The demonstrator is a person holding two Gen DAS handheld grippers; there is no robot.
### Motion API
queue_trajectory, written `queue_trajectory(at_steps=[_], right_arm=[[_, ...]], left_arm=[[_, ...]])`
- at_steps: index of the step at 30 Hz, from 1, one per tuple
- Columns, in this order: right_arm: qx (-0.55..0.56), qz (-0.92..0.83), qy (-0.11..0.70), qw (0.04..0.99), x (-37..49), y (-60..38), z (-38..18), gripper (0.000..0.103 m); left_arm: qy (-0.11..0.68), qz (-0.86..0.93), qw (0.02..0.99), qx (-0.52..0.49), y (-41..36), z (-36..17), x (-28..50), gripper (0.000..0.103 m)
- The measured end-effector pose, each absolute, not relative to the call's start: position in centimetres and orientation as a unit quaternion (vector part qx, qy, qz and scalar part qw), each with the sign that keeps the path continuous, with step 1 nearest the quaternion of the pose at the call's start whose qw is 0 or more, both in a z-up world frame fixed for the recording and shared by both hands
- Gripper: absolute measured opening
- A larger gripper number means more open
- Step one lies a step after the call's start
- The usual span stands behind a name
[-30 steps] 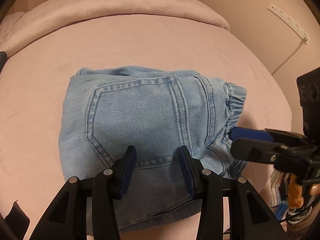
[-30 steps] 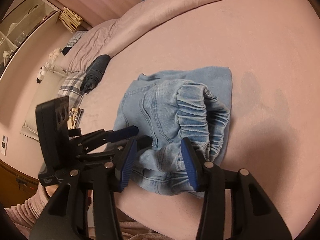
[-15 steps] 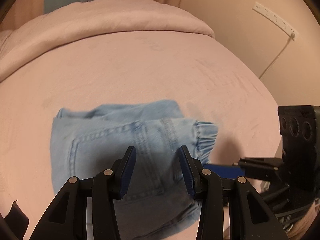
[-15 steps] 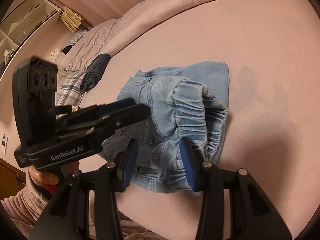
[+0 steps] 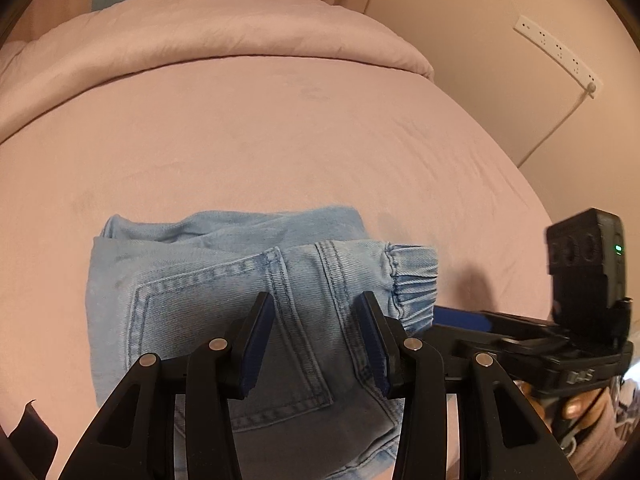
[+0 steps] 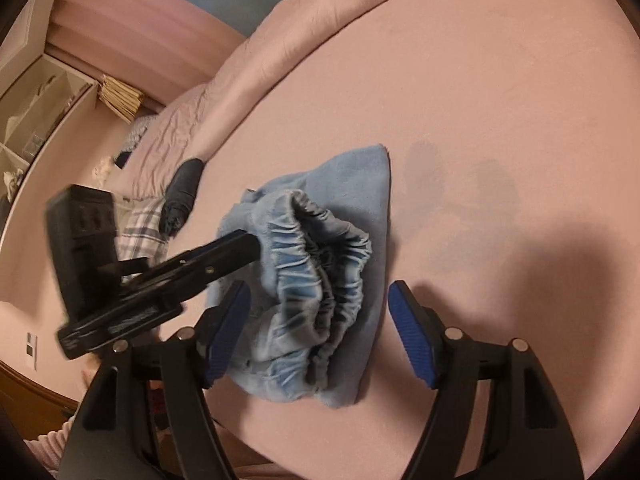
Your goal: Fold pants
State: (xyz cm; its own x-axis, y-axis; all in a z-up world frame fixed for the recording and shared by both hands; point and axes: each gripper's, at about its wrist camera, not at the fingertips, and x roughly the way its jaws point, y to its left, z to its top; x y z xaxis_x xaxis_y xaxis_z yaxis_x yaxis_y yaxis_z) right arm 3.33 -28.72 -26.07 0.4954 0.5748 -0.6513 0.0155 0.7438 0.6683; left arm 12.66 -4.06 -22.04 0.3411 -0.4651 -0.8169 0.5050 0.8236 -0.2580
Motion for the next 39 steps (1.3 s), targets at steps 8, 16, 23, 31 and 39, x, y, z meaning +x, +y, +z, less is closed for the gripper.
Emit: queue_trajectory(at_steps=[8, 16, 23, 31, 39], right_arm=[[0.267, 0.203, 0.445, 0.83, 4.4, -26.6, -23.4, 0.02], [0.242, 0.189, 0.449, 0.839, 7.4, -26.8, -24.1, 0.023], [0.24, 0.138, 0.436, 0.856, 5.5, -28.5, -23.2, 0.034], [0.206, 0.209, 0.423, 0.857, 4.3, -25.1, -21.1, 0.026], [0.208, 0.183, 0.473, 0.836, 5.4, -25.2, -24.7, 0.024]], left_arm=[[0.465, -0.276, 0.842, 0.005, -2.6, -20.3, 12.6, 0.043], [0.48, -0.26, 0.837, 0.042, -5.0, -23.0, 14.1, 0.043], [0.489, -0.266, 0.829, 0.055, -4.9, -22.8, 14.8, 0.045], [0.461, -0.289, 0.835, 0.076, -6.2, -20.2, 13.9, 0.046], [0.493, -0.29, 0.812, 0.115, -10.6, -23.0, 15.6, 0.064]])
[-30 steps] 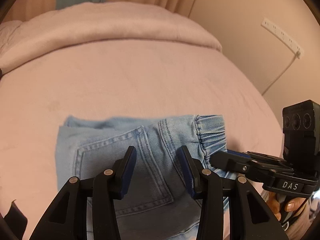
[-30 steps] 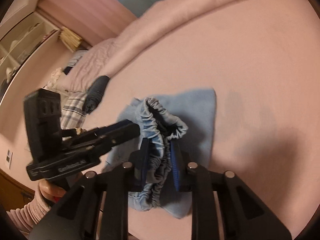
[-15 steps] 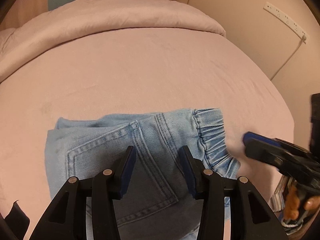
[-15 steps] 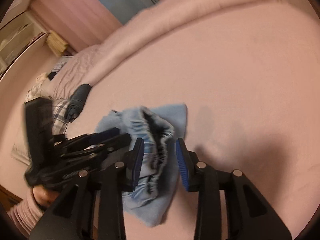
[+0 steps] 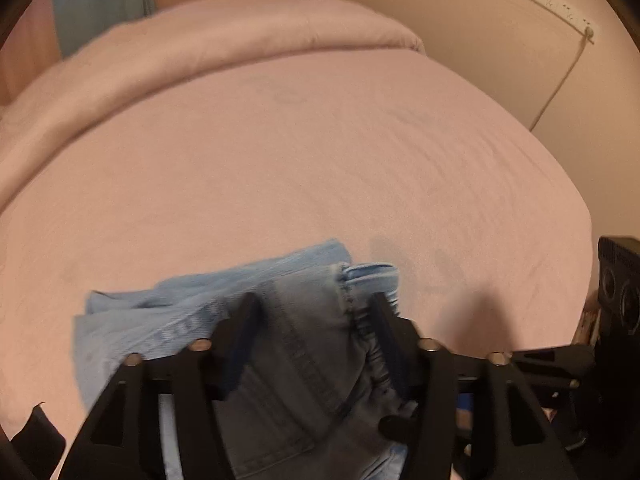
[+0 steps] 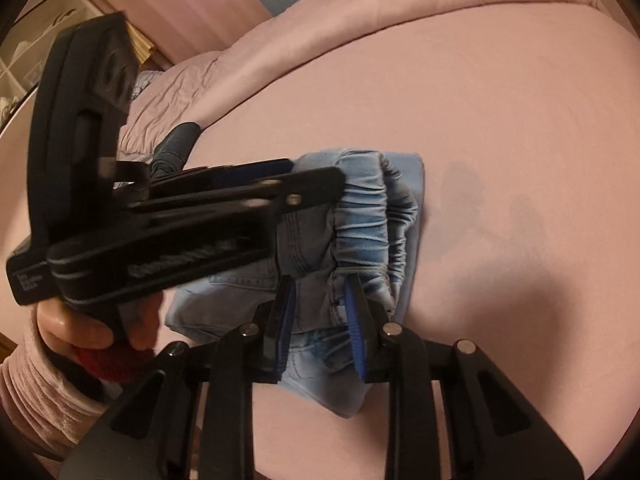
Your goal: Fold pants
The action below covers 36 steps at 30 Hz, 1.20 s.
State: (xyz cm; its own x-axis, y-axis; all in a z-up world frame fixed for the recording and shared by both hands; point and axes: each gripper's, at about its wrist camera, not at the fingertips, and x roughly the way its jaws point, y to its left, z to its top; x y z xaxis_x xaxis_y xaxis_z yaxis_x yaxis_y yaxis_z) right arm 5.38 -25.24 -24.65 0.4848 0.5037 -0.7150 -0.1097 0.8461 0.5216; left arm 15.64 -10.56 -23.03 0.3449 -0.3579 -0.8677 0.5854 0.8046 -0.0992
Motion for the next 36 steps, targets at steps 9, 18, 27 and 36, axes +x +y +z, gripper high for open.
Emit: queue_trajectory(at_steps=[9, 18, 27, 36], right_arm=[[0.243, 0.184, 0.471, 0.828, 5.8, -27.2, -25.7, 0.022], [0.235, 0.146, 0.457, 0.845, 3.6, -31.1, -24.2, 0.034], [0.228, 0.134, 0.427, 0.864, 4.8, -30.5, -22.0, 0.039], [0.195, 0.161, 0.421, 0.871, 8.5, -24.8, -20.5, 0.039]], left_arm=[[0.477, -0.268, 0.816, 0.19, -12.6, -24.5, 14.6, 0.077], [0.406, -0.283, 0.856, 0.152, -9.6, -20.7, 11.3, 0.077], [0.381, -0.259, 0.875, 0.149, -6.9, -19.1, 9.3, 0.077], [0.447, -0.23, 0.857, 0.115, -4.1, -23.0, 10.6, 0.077]])
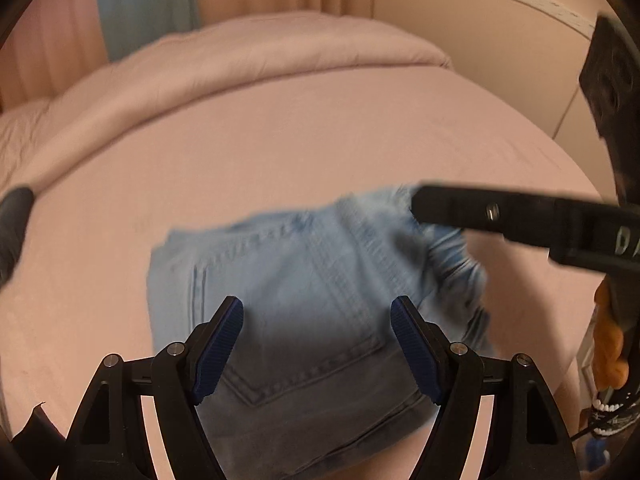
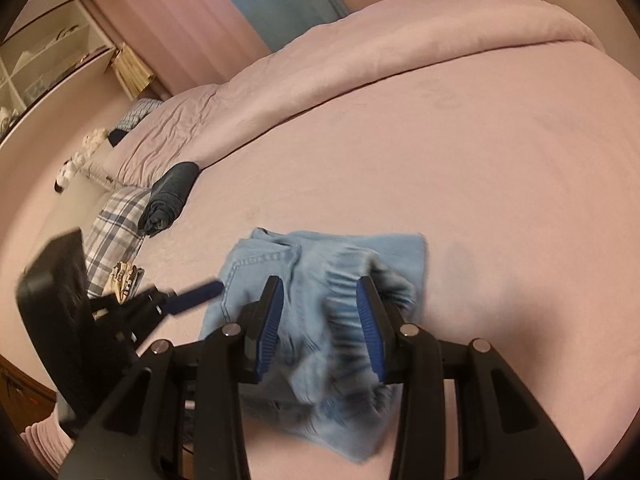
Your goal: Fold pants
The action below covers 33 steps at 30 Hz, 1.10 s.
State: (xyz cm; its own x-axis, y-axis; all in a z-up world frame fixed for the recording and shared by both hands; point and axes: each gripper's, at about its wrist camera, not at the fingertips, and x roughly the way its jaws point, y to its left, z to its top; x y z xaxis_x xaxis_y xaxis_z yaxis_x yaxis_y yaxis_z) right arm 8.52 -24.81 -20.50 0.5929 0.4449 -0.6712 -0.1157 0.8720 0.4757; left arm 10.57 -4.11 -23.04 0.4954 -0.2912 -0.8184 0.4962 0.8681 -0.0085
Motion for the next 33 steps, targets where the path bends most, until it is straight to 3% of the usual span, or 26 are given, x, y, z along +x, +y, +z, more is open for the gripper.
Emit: queue_trajectory(at_steps=[6, 13, 22, 31, 33], right_arm=[[0.153, 0.14, 0.454, 0.866, 11.3, -23.0, -22.5, 0.037], [0.165, 0.123, 0.483, 0.851, 13.3, -23.8, -23.7, 0.036], [0.143, 0.144, 0.45, 0.87, 9.3, -23.3, -20.4, 0.039], [0.036, 0.13, 0.483, 0.865, 5.8, -21.0, -24.1, 0.039], [0.012, 0.124, 0.482, 0.868, 5.8, -20.4, -24.1, 0.043]], left_arm=[[0.489, -0.232, 0.837, 0.076, -3.9, -26.1, 11.7, 0.077], [0.491, -0.24, 0.835, 0.06, -3.8, -25.7, 11.9, 0.077], [0.448, -0.23, 0.863, 0.035, 0.3, -23.2, 9.5, 0.077], [0.48, -0.199, 0.853, 0.045, 0.9, -27.1, 10.1, 0.077], [0.485, -0.196, 0.851, 0.04, 0.9, -26.9, 10.0, 0.077]])
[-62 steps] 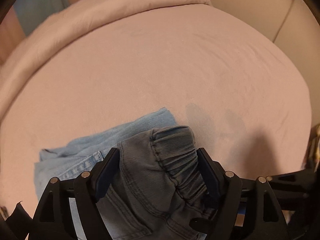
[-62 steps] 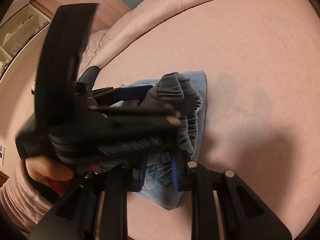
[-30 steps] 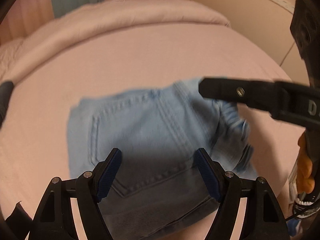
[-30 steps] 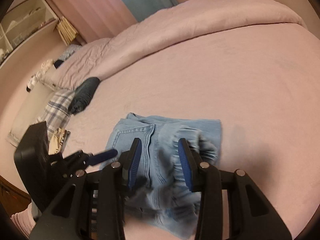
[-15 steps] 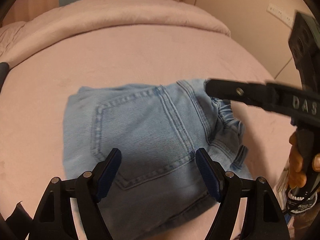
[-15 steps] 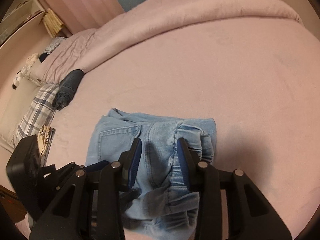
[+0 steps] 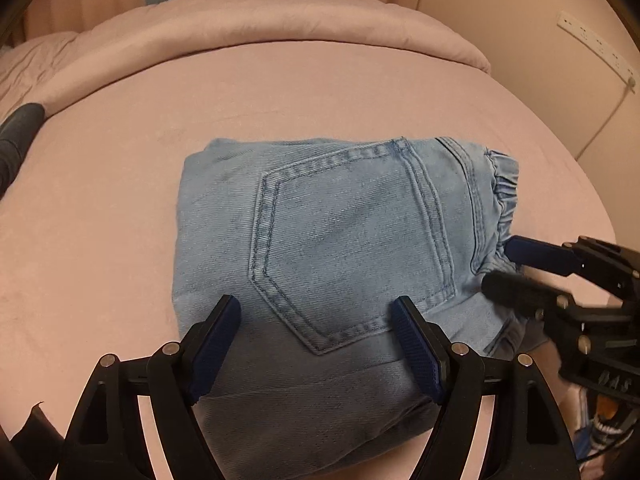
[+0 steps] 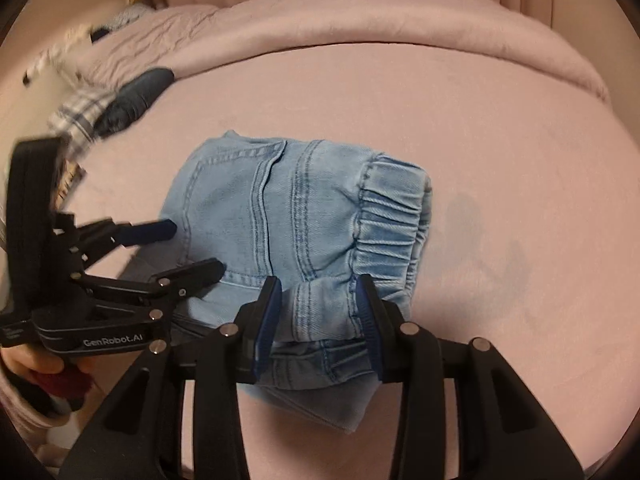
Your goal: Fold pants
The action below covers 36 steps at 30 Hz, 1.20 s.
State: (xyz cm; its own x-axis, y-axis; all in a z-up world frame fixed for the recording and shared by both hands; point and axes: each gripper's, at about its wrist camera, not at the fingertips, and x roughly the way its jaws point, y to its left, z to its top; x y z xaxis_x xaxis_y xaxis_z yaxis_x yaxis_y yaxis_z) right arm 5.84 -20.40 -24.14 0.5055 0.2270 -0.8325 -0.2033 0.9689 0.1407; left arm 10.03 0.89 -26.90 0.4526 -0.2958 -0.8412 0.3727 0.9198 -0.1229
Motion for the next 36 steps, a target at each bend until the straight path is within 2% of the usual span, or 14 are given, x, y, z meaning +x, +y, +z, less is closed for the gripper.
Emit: queue_trajectory(at_steps=[1, 5, 10, 15, 26, 36], right_arm=[[0.013, 0.127, 0.481, 0.867, 5.9, -20.4, -24.0, 0.047], [0.06, 0.136, 0.477, 0.866, 5.9, -22.0, -23.1, 0.05], [0.149, 0.122, 0.481, 0.855, 5.4, -25.4, -22.9, 0.063], [0.23, 0.119, 0.497, 0.828, 4.6, -28.2, -24.6, 0.064], [0.269, 0.133, 0.524, 0.797, 4.3, -28.2, -26.1, 0.067], [0.315, 0.145, 0.531, 0.773, 4.9, -28.9, -27.0, 0.069]], left_arm=[[0.485, -0.198, 0.851, 0.034, 1.0, -26.6, 10.0, 0.077], [0.476, -0.203, 0.856, 0.011, 1.9, -25.7, 10.0, 0.077], [0.469, -0.193, 0.862, -0.021, 3.9, -24.9, 9.8, 0.077], [0.473, -0.186, 0.859, -0.07, 5.8, -24.7, 10.0, 0.077], [0.514, -0.184, 0.82, -0.17, 9.2, -26.7, 10.8, 0.077], [0.53, -0.21, 0.793, -0.215, 10.1, -27.9, 12.1, 0.077]])
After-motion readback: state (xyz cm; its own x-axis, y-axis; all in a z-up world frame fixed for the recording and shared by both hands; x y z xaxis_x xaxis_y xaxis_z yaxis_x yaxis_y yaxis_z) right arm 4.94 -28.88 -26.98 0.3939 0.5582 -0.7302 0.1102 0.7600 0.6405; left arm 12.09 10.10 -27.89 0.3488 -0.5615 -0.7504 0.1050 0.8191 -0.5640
